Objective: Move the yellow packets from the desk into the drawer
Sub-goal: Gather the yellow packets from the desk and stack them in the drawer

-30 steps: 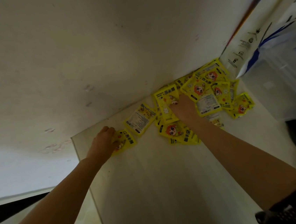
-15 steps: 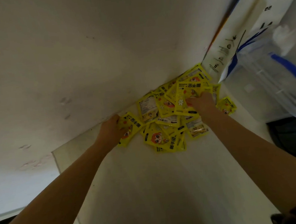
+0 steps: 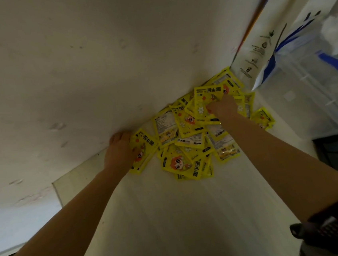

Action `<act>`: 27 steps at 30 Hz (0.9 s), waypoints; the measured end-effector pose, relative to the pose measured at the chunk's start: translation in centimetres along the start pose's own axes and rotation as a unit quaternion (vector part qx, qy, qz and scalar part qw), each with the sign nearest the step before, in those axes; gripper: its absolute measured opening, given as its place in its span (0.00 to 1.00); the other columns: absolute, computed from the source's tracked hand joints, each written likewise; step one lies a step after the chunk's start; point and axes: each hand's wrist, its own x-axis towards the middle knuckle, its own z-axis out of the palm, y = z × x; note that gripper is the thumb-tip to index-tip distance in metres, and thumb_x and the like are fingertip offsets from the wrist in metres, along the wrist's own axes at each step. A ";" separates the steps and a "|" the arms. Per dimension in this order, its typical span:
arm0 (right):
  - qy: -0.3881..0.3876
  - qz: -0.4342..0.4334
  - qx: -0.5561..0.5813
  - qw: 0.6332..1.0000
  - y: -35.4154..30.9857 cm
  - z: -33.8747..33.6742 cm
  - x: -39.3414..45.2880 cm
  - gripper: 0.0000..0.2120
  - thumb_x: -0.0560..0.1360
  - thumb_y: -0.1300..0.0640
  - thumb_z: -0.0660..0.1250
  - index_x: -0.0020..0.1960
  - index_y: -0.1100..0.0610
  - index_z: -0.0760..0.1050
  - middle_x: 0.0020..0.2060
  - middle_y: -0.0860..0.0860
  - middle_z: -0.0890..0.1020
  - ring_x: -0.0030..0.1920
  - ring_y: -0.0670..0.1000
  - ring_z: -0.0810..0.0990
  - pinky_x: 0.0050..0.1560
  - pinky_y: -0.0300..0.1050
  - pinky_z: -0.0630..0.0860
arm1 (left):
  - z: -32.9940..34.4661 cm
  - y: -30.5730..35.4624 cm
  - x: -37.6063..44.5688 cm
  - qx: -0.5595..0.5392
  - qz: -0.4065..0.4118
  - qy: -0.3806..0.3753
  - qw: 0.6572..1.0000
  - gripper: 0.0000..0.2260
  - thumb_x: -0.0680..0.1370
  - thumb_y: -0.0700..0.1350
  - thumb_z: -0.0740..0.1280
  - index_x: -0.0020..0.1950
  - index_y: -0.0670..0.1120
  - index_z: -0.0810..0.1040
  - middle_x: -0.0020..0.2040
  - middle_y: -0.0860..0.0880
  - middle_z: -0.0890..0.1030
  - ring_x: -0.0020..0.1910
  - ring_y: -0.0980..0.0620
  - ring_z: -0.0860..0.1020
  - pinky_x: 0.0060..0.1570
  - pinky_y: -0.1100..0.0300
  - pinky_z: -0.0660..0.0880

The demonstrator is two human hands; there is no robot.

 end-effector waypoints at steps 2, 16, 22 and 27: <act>-0.022 0.014 -0.002 1.000 -0.3 0.4 0.3 0.12 0.74 0.64 0.64 0.35 0.58 0.63 0.29 0.51 0.65 0.29 0.49 0.65 0.34 0.43 0.65 | 0.3 0.1 -0.1 -0.007 -0.012 0.005 1.000 0.21 0.74 0.45 0.70 0.65 0.41 0.72 0.62 0.40 0.73 0.63 0.39 0.68 0.58 0.47 0.70; -0.019 0.013 -0.058 0.998 -0.6 1.0 1.8 0.18 0.75 0.64 0.64 0.32 0.56 0.57 0.28 0.50 0.64 0.28 0.46 0.63 0.23 0.35 0.64 | 0.3 0.3 -0.5 -0.030 -0.019 -0.002 0.999 0.15 0.70 0.42 0.72 0.55 0.44 0.75 0.52 0.47 0.71 0.44 0.41 0.77 0.38 0.50 0.79; 0.016 -0.010 -0.075 0.997 -0.8 1.7 2.2 0.16 0.74 0.64 0.64 0.32 0.58 0.61 0.29 0.50 0.67 0.28 0.47 0.67 0.25 0.37 0.62 | 0.3 0.2 -0.7 -0.038 -0.025 -0.012 0.999 0.16 0.70 0.43 0.73 0.55 0.44 0.75 0.52 0.47 0.71 0.45 0.41 0.77 0.40 0.48 0.79; 0.023 -0.052 0.020 0.998 -0.1 2.1 2.1 0.05 0.71 0.65 0.67 0.44 0.66 0.75 0.39 0.57 0.74 0.40 0.53 0.74 0.39 0.46 0.70 | 0.3 0.1 -0.7 -0.068 -0.036 -0.020 0.997 0.14 0.70 0.41 0.72 0.54 0.43 0.75 0.50 0.46 0.72 0.43 0.44 0.76 0.38 0.48 0.79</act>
